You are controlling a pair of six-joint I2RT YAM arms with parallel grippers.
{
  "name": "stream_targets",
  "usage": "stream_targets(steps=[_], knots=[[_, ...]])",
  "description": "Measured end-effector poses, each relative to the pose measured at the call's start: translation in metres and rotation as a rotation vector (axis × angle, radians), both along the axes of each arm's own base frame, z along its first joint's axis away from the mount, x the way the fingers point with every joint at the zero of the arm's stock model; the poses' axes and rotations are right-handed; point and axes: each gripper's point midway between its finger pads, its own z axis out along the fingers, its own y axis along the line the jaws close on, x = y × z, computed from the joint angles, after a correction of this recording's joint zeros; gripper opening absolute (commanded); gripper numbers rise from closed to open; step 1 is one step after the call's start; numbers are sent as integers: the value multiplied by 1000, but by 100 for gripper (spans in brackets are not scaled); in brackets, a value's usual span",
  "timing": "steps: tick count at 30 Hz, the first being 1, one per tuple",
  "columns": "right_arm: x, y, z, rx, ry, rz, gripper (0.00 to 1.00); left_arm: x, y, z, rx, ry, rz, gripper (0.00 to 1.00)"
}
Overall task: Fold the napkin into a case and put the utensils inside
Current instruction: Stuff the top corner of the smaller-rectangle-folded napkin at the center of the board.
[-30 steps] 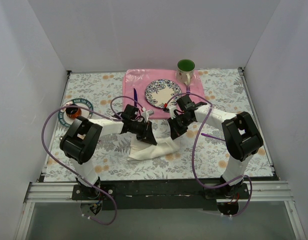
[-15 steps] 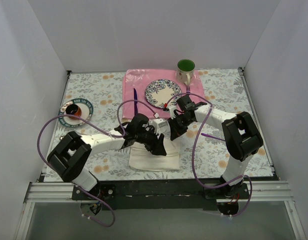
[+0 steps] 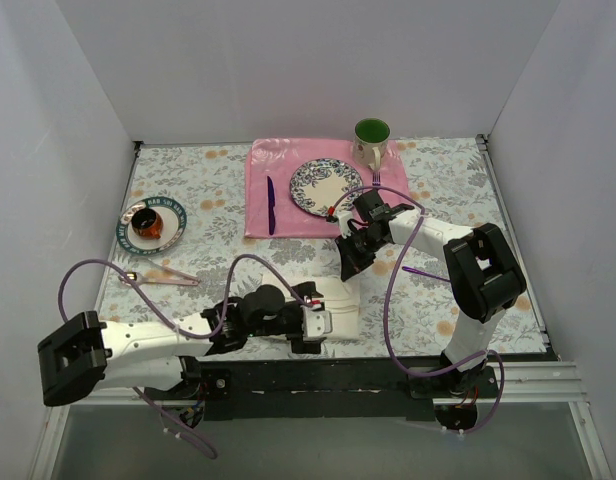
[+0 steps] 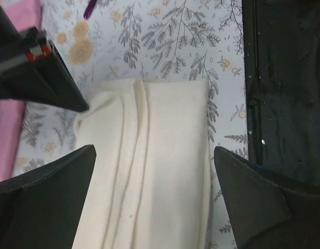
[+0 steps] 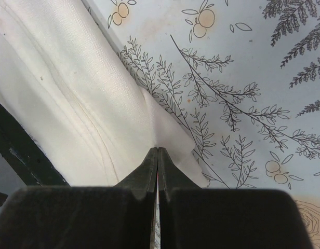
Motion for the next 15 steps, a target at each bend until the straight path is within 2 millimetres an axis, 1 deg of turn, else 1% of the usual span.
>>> stream_targets(steps=[2,4,6,7,9,10,11,12,13,14,15], knots=[[0,0,0,0,-1,1,1,1,-2,5,5,-103,-18,98],[0,0,0,0,-1,2,1,9,-6,6,30,-146,8,98],[0,0,0,0,-1,2,1,18,-17,6,78,-129,37,98],[0,0,-1,0,-1,2,1,22,-27,8,112,-106,37,98],[-1,-1,-2,-2,-1,4,1,26,-43,22,95,-106,38,98],[-2,-1,-3,-3,2,4,1,22,-46,29,75,-120,30,98],[-3,-2,-4,-4,3,4,1,14,-47,34,51,-141,15,97],[-3,-2,-4,-5,5,4,1,3,-47,35,32,-166,-9,89],[-3,-2,-4,-5,5,4,1,-9,-44,31,28,-185,-35,85],[-3,-2,-4,-4,4,5,1,-23,-42,21,39,-204,-69,80],[-3,-2,-4,-4,4,5,1,-31,-40,11,58,-208,-91,70]])
